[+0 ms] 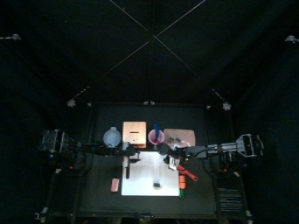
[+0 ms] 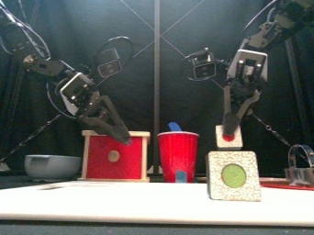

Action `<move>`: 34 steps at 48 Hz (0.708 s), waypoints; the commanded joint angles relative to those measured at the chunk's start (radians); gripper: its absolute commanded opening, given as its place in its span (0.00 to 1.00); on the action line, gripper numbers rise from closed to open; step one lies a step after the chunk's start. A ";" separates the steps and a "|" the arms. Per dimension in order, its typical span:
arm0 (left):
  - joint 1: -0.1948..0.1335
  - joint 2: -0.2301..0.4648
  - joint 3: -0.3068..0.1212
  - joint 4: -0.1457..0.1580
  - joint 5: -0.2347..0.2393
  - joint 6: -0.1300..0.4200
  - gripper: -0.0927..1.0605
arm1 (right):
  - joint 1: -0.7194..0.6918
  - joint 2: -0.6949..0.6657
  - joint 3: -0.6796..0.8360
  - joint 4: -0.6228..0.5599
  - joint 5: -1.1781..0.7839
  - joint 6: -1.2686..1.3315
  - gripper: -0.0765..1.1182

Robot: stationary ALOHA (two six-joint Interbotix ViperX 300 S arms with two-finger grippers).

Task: Place sushi on board then cut the sushi with the knife then place the pieces on the plate
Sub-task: Place the 4 sushi pieces on the plate

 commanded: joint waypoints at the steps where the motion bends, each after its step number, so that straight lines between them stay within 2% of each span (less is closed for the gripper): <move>1: 0.000 -0.009 -0.012 0.000 -0.005 0.002 0.80 | -0.100 -0.106 0.017 -0.029 0.037 -0.003 0.49; 12: 0.002 -0.008 -0.017 0.000 -0.005 0.002 0.80 | -0.322 -0.181 0.078 -0.133 0.109 -0.002 0.49; 20: 0.003 -0.008 -0.018 0.000 -0.005 0.000 0.80 | -0.451 -0.179 0.110 -0.153 0.124 -0.003 0.49; 34: 0.009 -0.008 -0.018 0.000 -0.005 0.002 0.80 | -0.502 -0.155 0.149 -0.152 0.063 -0.003 0.50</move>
